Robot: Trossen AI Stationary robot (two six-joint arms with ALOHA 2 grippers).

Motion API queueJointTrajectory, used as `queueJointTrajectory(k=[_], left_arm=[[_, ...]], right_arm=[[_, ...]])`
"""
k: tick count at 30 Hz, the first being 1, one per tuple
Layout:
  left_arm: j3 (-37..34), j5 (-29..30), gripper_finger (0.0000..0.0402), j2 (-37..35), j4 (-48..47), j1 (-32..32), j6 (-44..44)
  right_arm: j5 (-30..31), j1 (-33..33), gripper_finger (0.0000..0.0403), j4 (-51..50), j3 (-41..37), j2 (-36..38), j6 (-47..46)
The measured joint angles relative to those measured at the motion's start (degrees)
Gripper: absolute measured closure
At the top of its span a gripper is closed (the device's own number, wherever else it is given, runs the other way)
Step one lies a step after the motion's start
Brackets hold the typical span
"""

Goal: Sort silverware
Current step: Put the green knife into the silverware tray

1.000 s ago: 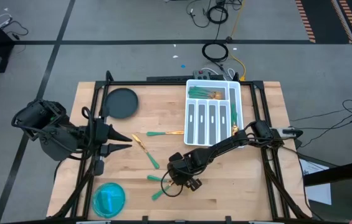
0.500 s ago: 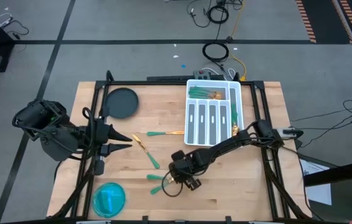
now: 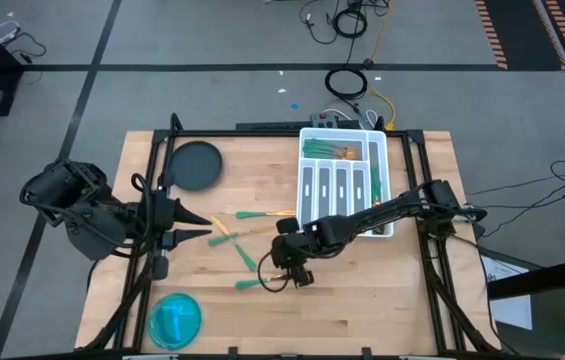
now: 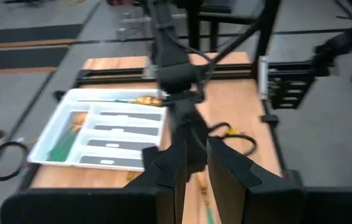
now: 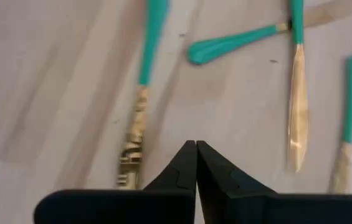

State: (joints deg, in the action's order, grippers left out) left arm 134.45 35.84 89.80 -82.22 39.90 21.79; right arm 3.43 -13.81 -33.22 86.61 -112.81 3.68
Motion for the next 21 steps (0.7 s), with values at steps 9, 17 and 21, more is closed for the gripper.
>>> queueJointTrajectory(k=[9, 17, 21], left_arm=[[-7.60, 10.13, 0.0330, 1.54, -7.80, -2.54, 10.03], [-31.49, 4.85, 0.0323, 0.12, -7.52, -12.36, 19.64], [-43.62, -4.49, 0.0309, 0.13, -1.65, -18.48, 17.53]], right_arm=[[-0.17, 2.28, 0.0367, -1.70, -0.11, 1.62, -1.48], [-2.40, 2.23, 0.0245, -9.14, 0.11, 22.68, -6.87], [2.93, 1.13, 0.0206, -13.05, 0.13, 35.29, -13.41]])
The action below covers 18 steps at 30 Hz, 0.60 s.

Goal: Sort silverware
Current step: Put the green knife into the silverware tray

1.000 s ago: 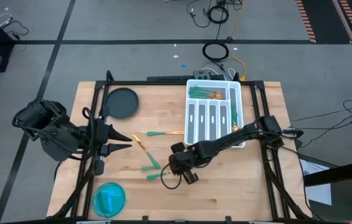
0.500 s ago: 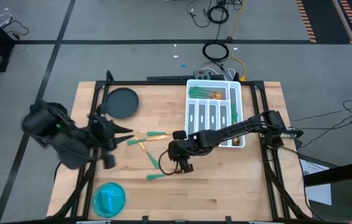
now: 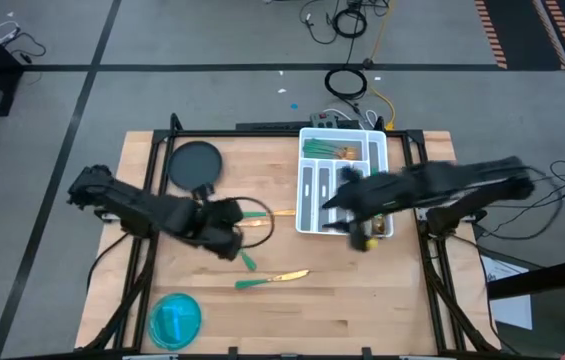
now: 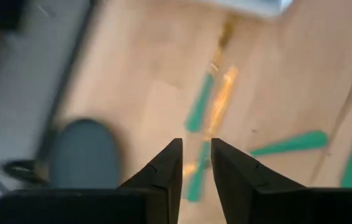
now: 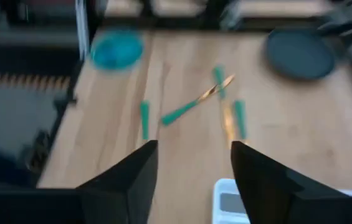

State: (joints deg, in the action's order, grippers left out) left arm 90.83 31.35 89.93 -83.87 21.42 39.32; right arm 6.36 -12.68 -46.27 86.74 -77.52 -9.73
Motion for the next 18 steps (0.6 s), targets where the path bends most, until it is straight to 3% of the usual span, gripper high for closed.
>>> queueJointTrajectory(k=[6, 9, 13, 18], left_arm=[[-16.27, -17.34, 0.0267, 0.07, 23.52, -9.57, -5.73], [-22.38, -19.54, 0.0237, 0.07, 30.94, -13.76, -6.65], [-27.71, -19.62, 0.0200, 0.04, 32.57, -17.92, -7.87], [-34.90, -27.97, 0.0175, 0.04, 38.90, -22.36, -10.77]], right_arm=[[9.64, -3.69, 0.0191, -1.48, 0.00, 13.10, -7.04], [12.64, -5.93, 0.0192, -1.95, 0.02, 17.13, -9.25], [13.30, -8.28, 0.0191, -4.25, 0.02, 19.12, -11.85], [13.28, -9.87, 0.0191, -7.47, -0.02, 18.70, -13.56]])
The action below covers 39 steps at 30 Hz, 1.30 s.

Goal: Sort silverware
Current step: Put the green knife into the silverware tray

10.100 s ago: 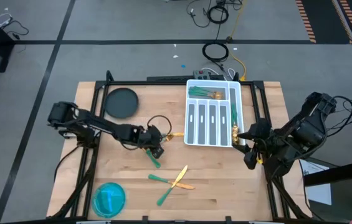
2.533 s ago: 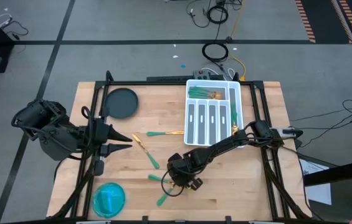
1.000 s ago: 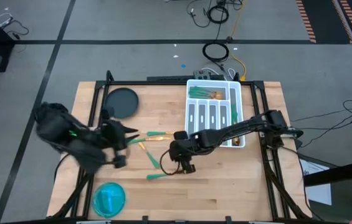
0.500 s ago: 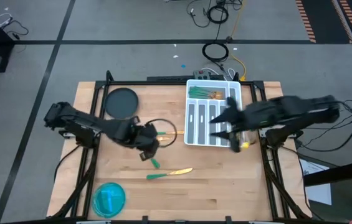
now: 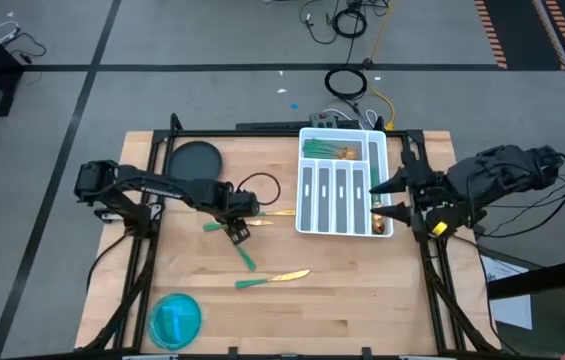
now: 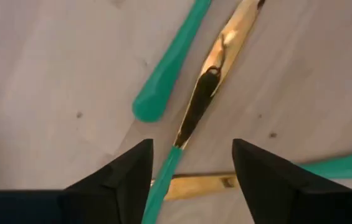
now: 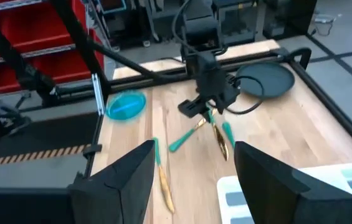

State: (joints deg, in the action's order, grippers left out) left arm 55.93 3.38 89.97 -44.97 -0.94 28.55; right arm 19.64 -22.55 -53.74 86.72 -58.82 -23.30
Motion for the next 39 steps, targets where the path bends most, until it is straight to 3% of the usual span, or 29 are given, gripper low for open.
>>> queueJointTrajectory(k=[12, 25, 29, 34, 39], left_arm=[[-4.33, -1.85, 0.0172, -0.04, 2.90, -3.57, -10.61], [-13.59, -5.19, 0.0180, 0.24, 12.64, -4.41, -14.37], [-15.25, -5.33, 0.0233, 1.96, 13.71, -4.71, -16.76], [-14.98, -3.81, 0.0365, 2.41, 13.70, -4.71, -19.97], [-13.09, -3.74, 0.0380, 2.99, 11.49, -4.59, -20.03]], right_arm=[[-0.24, -0.10, 0.0190, -1.46, 0.02, -2.53, -0.01], [-0.24, -0.08, 0.0190, -0.97, 0.02, -2.61, -1.24], [-0.24, -0.08, 0.0190, -0.43, 0.02, -2.63, -2.58], [-0.22, -0.08, 0.0190, -0.27, 0.02, -2.61, -3.98], [-0.24, -0.08, 0.0190, 0.69, 0.02, -2.61, -4.78]])
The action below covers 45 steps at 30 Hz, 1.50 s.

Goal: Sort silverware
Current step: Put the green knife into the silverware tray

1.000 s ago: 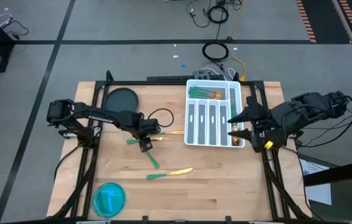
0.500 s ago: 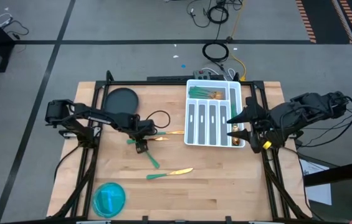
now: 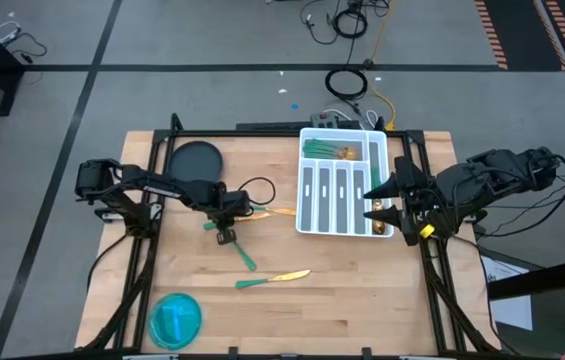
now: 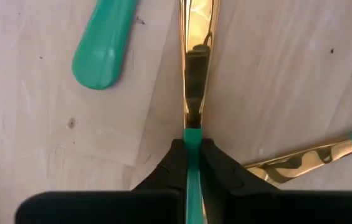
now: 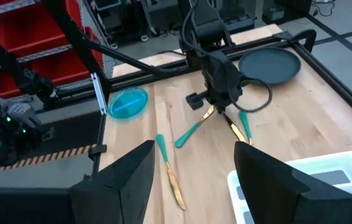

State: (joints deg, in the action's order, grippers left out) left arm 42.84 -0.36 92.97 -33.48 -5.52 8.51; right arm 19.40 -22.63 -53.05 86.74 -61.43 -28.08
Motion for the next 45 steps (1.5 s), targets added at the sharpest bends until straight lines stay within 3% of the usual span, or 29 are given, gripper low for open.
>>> queueJointTrajectory(k=[6, 9, 21, 27, 37, 45], left_arm=[[3.51, -0.07, 0.0381, -0.91, -4.91, 1.86, 0.10], [5.31, -2.78, 0.0381, -1.90, -7.54, 2.94, 0.50], [12.45, -3.04, 0.0382, -2.97, -6.73, 5.26, 3.65], [17.92, -1.87, 0.0382, -3.02, -6.10, 5.25, 10.90], [26.53, 11.35, 0.0382, -3.17, 14.59, 4.63, 37.14], [26.76, 15.55, 0.0382, 0.74, 26.30, 2.96, 49.10]], right_arm=[[-0.02, 0.00, 0.0190, 0.93, 0.00, 0.00, 0.63], [-0.22, 0.01, 0.0190, 0.93, 0.00, 0.08, 1.37], [-0.22, 0.00, 0.0190, 0.91, 0.00, 0.99, 2.19], [-0.20, 0.00, 0.0190, 0.91, 0.00, 1.66, 2.16], [0.48, 0.01, 0.0190, 0.93, 0.00, 2.35, -0.07], [-0.23, 0.01, 0.0190, 0.95, 0.00, 2.73, -0.09]])
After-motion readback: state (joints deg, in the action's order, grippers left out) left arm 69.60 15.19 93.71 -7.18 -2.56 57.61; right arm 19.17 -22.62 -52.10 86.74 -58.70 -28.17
